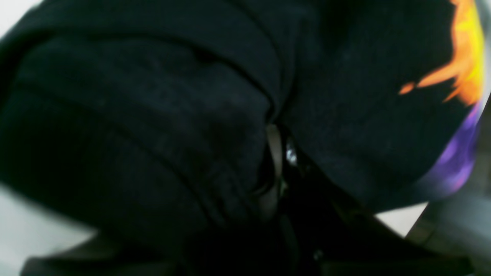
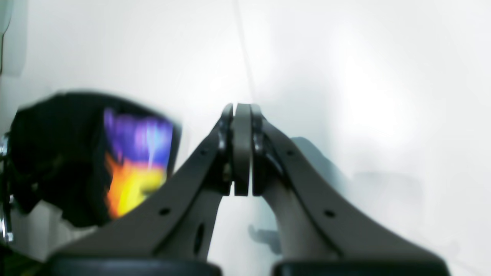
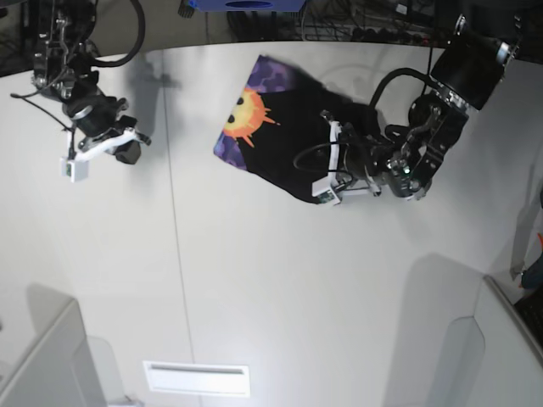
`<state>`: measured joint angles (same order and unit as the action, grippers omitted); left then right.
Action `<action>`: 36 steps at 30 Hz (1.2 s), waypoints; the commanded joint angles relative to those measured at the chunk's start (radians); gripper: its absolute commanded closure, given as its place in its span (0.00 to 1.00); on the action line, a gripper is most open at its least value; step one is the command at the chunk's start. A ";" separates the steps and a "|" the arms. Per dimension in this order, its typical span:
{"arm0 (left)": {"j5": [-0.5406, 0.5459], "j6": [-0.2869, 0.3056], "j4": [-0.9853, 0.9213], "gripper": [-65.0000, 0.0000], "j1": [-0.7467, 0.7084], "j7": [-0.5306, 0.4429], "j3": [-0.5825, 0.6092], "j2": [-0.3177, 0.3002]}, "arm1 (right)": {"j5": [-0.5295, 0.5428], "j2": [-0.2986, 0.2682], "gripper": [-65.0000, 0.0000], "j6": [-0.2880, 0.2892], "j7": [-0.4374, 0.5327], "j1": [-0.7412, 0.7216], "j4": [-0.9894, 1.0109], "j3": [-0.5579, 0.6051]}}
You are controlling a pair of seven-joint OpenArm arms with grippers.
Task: Fold the T-shirt properly
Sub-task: 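Press and smooth the folded shirt flat with the left gripper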
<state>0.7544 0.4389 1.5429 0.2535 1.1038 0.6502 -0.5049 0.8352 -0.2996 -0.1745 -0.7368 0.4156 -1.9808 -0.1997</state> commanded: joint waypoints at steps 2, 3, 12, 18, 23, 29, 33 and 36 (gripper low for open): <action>-0.069 -0.001 0.032 1.00 0.105 -0.006 0.162 -0.048 | 0.006 -0.008 1.00 0.008 0.015 0.004 -0.015 -0.031; -0.106 0.001 0.043 1.00 0.139 -0.035 0.224 -0.053 | 0.006 -0.006 1.00 0.008 0.015 0.004 -0.015 -0.040; -0.425 0.087 0.040 1.00 0.251 -0.182 0.426 0.039 | 0.002 0.075 1.00 0.008 0.010 0.036 0.013 -0.093; -0.691 0.259 -0.046 1.00 0.249 -0.204 0.418 0.159 | 0.002 0.122 1.00 0.008 0.016 0.067 0.015 -0.132; -0.732 0.259 -0.141 1.00 0.252 -0.205 0.417 0.223 | 0.002 0.127 1.00 0.008 0.018 0.095 0.013 -0.132; -0.732 0.259 -0.262 1.00 0.254 -0.227 0.414 0.294 | 0.002 0.127 1.00 0.008 0.018 0.102 0.013 -0.132; -0.734 0.259 -0.269 1.00 0.254 -0.228 0.415 0.320 | 0.002 0.127 1.00 0.008 0.018 0.102 0.013 -0.132; -0.741 0.259 -0.269 1.00 0.255 -0.227 0.417 0.326 | 0.002 0.127 1.00 0.008 0.018 0.102 0.013 -0.132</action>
<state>0.0063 0.6781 1.3010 0.5285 0.8486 1.0496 -0.1753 0.8307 -0.1619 -0.1745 -0.7330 0.5167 -1.9507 -0.3256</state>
